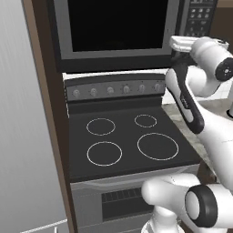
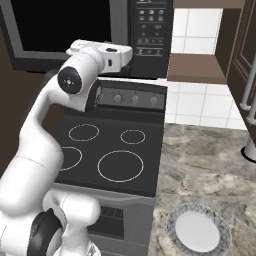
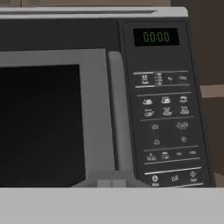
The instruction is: Pick the corn from the counter and place it in the microwave. Then turn on the microwave.
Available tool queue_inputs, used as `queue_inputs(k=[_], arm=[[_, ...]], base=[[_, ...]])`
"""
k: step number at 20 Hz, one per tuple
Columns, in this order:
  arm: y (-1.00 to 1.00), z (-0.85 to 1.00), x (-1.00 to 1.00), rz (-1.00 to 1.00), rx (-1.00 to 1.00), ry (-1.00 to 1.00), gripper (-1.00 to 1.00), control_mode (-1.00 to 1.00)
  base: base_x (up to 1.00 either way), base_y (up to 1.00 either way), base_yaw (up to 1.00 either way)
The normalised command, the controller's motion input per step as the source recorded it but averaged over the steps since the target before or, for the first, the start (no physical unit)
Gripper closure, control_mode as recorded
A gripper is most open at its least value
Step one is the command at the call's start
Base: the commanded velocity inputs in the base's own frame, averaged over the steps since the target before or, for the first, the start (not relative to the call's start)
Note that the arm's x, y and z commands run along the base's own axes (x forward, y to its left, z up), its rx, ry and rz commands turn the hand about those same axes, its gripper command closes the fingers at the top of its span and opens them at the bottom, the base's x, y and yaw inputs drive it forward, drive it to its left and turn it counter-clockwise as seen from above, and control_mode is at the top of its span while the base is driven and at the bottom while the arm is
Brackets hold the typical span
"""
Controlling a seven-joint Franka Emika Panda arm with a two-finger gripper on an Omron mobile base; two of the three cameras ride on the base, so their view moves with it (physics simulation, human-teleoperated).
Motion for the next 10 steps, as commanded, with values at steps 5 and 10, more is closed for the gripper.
queue_inputs(k=[5,10], arm=[[-0.71,-0.14,-0.31,0.00,0.00,0.04,1.00,-1.00],[-0.54,-0.37,0.00,0.01,0.00,0.02,1.00,-1.00]], base=[[0.00,0.00,0.00],[0.00,0.00,0.00]])
